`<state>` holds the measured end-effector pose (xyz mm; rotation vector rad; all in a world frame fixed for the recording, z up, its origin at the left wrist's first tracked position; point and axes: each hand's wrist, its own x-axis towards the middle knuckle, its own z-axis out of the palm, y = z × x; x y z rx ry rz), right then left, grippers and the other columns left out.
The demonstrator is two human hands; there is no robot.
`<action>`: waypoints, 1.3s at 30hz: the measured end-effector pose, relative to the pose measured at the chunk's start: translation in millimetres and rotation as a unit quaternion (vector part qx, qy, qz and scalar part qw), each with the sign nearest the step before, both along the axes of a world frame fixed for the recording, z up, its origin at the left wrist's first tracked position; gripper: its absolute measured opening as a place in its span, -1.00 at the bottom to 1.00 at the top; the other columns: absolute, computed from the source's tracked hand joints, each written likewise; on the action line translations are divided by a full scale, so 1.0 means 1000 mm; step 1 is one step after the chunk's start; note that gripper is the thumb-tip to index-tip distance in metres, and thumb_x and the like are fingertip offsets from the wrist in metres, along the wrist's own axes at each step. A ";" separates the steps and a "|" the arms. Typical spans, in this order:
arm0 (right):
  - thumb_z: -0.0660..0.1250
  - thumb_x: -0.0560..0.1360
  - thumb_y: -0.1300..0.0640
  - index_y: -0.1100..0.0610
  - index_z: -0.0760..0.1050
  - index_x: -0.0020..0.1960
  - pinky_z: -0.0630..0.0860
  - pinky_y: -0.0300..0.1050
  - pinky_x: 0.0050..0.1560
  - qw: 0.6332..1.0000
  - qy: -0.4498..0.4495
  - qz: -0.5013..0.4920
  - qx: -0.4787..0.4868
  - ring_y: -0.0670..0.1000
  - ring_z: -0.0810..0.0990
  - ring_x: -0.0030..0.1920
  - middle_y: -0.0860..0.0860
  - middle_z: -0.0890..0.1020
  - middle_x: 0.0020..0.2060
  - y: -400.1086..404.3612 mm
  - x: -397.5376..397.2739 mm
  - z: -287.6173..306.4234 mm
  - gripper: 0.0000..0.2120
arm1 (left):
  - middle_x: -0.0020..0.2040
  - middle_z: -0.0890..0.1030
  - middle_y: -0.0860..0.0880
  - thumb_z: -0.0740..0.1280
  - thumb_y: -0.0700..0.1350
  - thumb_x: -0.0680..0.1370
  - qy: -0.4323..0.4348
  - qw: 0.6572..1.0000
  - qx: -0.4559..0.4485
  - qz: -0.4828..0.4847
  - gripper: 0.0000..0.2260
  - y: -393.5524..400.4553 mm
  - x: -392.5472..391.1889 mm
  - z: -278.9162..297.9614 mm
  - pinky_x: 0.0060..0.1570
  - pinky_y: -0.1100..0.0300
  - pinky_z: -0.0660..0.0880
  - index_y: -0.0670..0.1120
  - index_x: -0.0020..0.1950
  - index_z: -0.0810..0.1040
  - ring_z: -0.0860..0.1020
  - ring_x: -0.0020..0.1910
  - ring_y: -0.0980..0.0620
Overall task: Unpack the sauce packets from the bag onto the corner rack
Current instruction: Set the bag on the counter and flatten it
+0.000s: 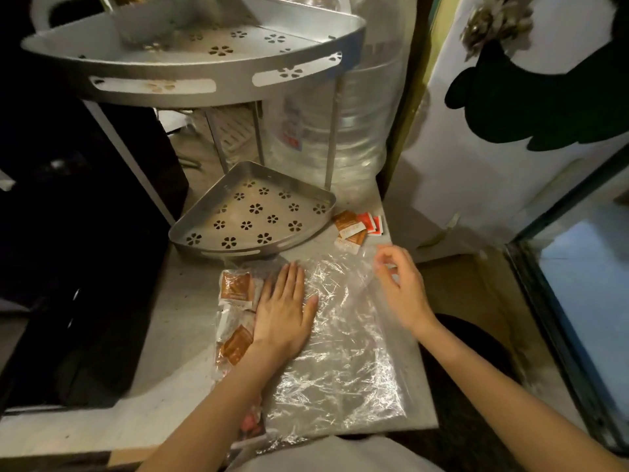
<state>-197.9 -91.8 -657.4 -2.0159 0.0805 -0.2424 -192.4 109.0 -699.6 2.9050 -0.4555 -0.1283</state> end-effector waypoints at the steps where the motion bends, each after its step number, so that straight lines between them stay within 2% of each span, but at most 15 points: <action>1: 0.21 0.55 0.23 0.04 0.43 -0.08 0.38 -0.44 -0.06 0.999 0.013 -0.017 0.031 -0.24 0.48 -0.08 -0.15 0.48 -0.08 -0.005 -0.001 0.001 -0.89 | 0.54 -0.14 -0.02 -0.32 0.19 0.51 0.000 1.000 0.001 -0.001 -0.39 0.000 0.000 0.000 0.38 0.12 -0.35 -0.08 0.50 -0.20 -0.24 0.47 0.09; 4: 0.22 0.54 0.27 0.10 0.46 -0.11 0.45 -0.28 -0.09 0.980 0.073 -0.064 0.176 -0.24 0.55 -0.21 -0.06 0.54 -0.15 -0.018 -0.003 0.002 -0.89 | 0.54 -0.14 -0.03 -0.30 0.19 0.52 -0.004 1.000 0.009 -0.017 -0.38 0.000 -0.001 0.001 0.37 0.11 -0.34 -0.09 0.50 -0.19 -0.26 0.44 0.11; 8: 0.14 0.55 0.32 0.14 0.44 -0.16 0.51 -0.05 -0.06 0.905 0.164 -0.116 0.376 0.06 0.60 -0.20 0.08 0.55 -0.16 -0.026 0.001 0.000 -0.82 | 0.54 -0.15 -0.04 -0.29 0.21 0.53 -0.009 0.998 0.036 -0.042 -0.38 0.003 0.000 0.000 0.36 0.09 -0.33 -0.09 0.50 -0.21 -0.26 0.44 0.09; 11: 0.14 0.55 0.33 0.14 0.43 -0.15 0.53 -0.04 -0.03 0.888 0.184 -0.126 0.401 0.06 0.60 -0.20 0.11 0.55 -0.18 -0.025 0.004 0.000 -0.82 | 0.54 -0.13 -0.05 -0.30 0.22 0.50 0.005 0.997 0.053 -0.054 -0.36 0.007 0.008 0.003 0.35 0.10 -0.31 -0.09 0.50 -0.19 -0.17 0.50 0.04; 13: 0.16 0.55 0.31 0.13 0.43 -0.13 0.55 -0.10 -0.06 0.890 0.185 -0.129 0.397 0.06 0.60 -0.18 0.12 0.56 -0.18 -0.021 0.003 0.005 -0.84 | 0.55 -0.06 -0.07 -0.21 0.18 0.51 0.022 0.998 0.029 -0.051 -0.37 0.009 0.015 0.011 0.38 0.09 -0.28 -0.10 0.51 -0.09 -0.09 0.52 0.00; 15: 0.18 0.55 0.31 0.14 0.44 -0.12 0.58 -0.17 -0.10 0.889 0.179 -0.129 0.402 0.05 0.61 -0.15 0.13 0.57 -0.17 -0.018 0.002 0.008 -0.86 | 0.53 0.10 -0.11 -0.11 0.11 0.54 -0.007 0.998 -0.038 -0.050 -0.43 0.009 0.017 0.023 0.43 0.08 -0.18 -0.12 0.49 0.11 0.03 0.51 -0.04; 18: 0.19 0.54 0.33 0.16 0.44 -0.12 0.54 -0.14 0.00 0.882 0.172 -0.124 0.421 0.09 0.61 -0.06 0.16 0.58 -0.12 -0.016 0.001 0.012 -0.87 | 0.43 0.33 -0.13 -0.01 0.02 0.58 -0.074 0.982 -0.151 -0.080 -0.55 0.002 -0.003 0.040 0.42 0.08 -0.10 -0.14 0.39 0.35 0.19 0.44 0.01; 20: 0.18 0.54 0.35 0.17 0.44 -0.11 0.53 -0.08 0.10 0.883 0.169 -0.114 0.422 0.12 0.60 0.00 0.18 0.59 -0.08 -0.015 -0.002 0.013 -0.87 | 0.44 0.30 -0.06 -0.01 0.03 0.58 -0.035 0.972 -0.214 -0.094 -0.57 -0.004 -0.027 0.044 0.40 0.08 -0.07 -0.08 0.40 0.32 0.16 0.39 0.11; 24: 0.17 0.55 0.33 0.17 0.47 -0.02 0.43 0.03 0.28 0.890 0.168 -0.097 0.414 0.09 0.59 0.06 0.12 0.60 -0.06 -0.011 -0.010 0.012 -0.87 | 0.48 0.03 0.14 -0.03 0.13 0.61 0.096 0.954 -0.273 -0.077 -0.60 -0.008 -0.065 0.031 0.44 0.14 -0.07 0.12 0.44 0.09 0.00 0.47 0.15; 27: 0.18 0.55 0.26 0.11 0.31 0.31 0.45 -0.04 0.17 0.879 0.165 -0.124 0.429 0.13 0.52 0.16 0.05 0.55 0.01 -0.001 -0.021 0.017 -0.67 | 0.49 -0.06 0.15 -0.07 0.22 0.57 0.115 0.953 -0.268 -0.084 -0.56 -0.012 -0.072 0.022 0.46 0.12 -0.17 0.20 0.44 0.00 -0.10 0.48 0.17; 29: 0.17 0.56 0.16 0.07 0.18 0.40 0.45 -0.04 0.04 0.877 0.184 -0.150 0.418 0.12 0.52 0.09 0.03 0.51 0.00 0.011 -0.035 0.021 -0.57 | 0.51 -0.07 0.12 -0.19 0.26 0.53 0.098 0.963 -0.232 -0.096 -0.53 -0.016 -0.074 0.017 0.47 0.11 -0.24 0.22 0.43 -0.08 -0.16 0.50 0.17; 32: 0.27 0.47 -0.12 0.04 0.27 0.32 0.46 -0.15 -0.10 0.932 0.245 -0.092 0.250 0.01 0.54 -0.02 -0.02 0.52 0.02 0.034 -0.060 0.018 -0.51 | 0.52 -0.14 0.07 -0.33 0.26 0.49 0.077 0.978 -0.159 -0.114 -0.49 -0.019 -0.077 0.009 0.46 0.07 -0.31 0.20 0.44 -0.17 -0.24 0.49 0.13; 33: 0.32 0.44 -0.13 0.05 0.31 0.28 0.47 -0.18 -0.10 0.946 0.253 -0.070 0.190 -0.02 0.55 -0.02 -0.03 0.53 0.02 0.041 -0.066 0.015 -0.50 | 0.53 -0.15 0.05 -0.37 0.26 0.48 0.071 0.980 -0.143 -0.120 -0.47 -0.019 -0.079 0.007 0.46 0.04 -0.31 0.18 0.44 -0.18 -0.25 0.49 0.11; 36: 0.38 0.44 0.01 0.15 0.52 0.10 0.49 -0.31 -0.18 0.971 0.218 -0.088 0.051 -0.06 0.60 -0.14 0.01 0.62 -0.11 0.051 -0.071 0.001 -0.70 | 0.54 -0.12 0.04 -0.41 0.26 0.47 0.069 0.980 -0.140 -0.120 -0.44 -0.019 -0.083 0.000 0.47 0.02 -0.27 0.14 0.44 -0.17 -0.23 0.50 0.12; 39: 0.32 0.49 0.14 0.20 0.61 -0.05 0.60 -0.15 -0.22 0.971 0.190 -0.118 0.088 -0.01 0.64 -0.28 0.07 0.66 -0.26 0.048 -0.074 0.001 -0.85 | 0.53 -0.05 0.08 -0.42 0.29 0.46 0.067 0.976 -0.169 -0.119 -0.40 -0.018 -0.085 -0.002 0.47 0.05 -0.25 0.14 0.46 -0.14 -0.17 0.50 0.15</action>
